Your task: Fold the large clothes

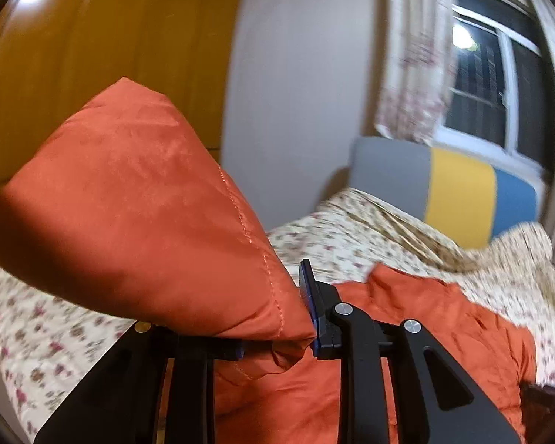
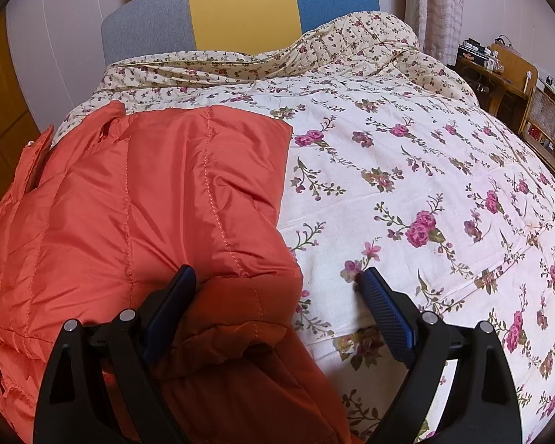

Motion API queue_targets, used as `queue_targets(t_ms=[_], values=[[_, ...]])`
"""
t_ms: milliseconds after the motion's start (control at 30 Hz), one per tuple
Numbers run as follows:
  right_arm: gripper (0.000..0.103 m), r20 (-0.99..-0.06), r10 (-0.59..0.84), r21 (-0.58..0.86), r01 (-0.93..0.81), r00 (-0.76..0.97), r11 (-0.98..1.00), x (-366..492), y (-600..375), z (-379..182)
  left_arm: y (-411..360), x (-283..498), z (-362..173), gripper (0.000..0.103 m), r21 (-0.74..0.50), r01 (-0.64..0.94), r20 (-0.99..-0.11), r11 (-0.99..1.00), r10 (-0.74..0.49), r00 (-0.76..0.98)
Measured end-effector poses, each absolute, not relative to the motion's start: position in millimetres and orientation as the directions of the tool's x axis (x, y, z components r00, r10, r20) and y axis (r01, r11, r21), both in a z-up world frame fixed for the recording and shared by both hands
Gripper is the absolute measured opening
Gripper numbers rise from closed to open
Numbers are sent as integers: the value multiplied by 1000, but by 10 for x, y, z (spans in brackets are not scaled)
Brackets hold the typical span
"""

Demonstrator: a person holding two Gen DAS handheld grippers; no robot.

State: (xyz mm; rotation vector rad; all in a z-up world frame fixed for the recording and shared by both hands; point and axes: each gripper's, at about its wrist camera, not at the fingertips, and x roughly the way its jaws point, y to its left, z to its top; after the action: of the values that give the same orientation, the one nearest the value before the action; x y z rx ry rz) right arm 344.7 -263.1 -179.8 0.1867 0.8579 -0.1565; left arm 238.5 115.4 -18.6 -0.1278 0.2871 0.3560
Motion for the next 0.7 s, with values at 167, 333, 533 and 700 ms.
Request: queue_targets(t_ms=[167,333,533,700], values=[[90,-763,-61,101,211,644,972,3446,-2633,-1796,527,2635,-256,24,58,-239,-290,969,245,925],[90,-763,-58,104,211,644,972,3447,-2635,-1800,64,2862,-440,24,171,-138,-326,975,189,926],[91,-762,-51,113,210,645,971,3457,-2623,-1809,-316,3001,-761,24,248,-45,-403,968,145,904],[91,-762,-50,115,210,646,971,3454,-2616,-1806,-523,3034,-971,24,320,45,-446,946,109,888]])
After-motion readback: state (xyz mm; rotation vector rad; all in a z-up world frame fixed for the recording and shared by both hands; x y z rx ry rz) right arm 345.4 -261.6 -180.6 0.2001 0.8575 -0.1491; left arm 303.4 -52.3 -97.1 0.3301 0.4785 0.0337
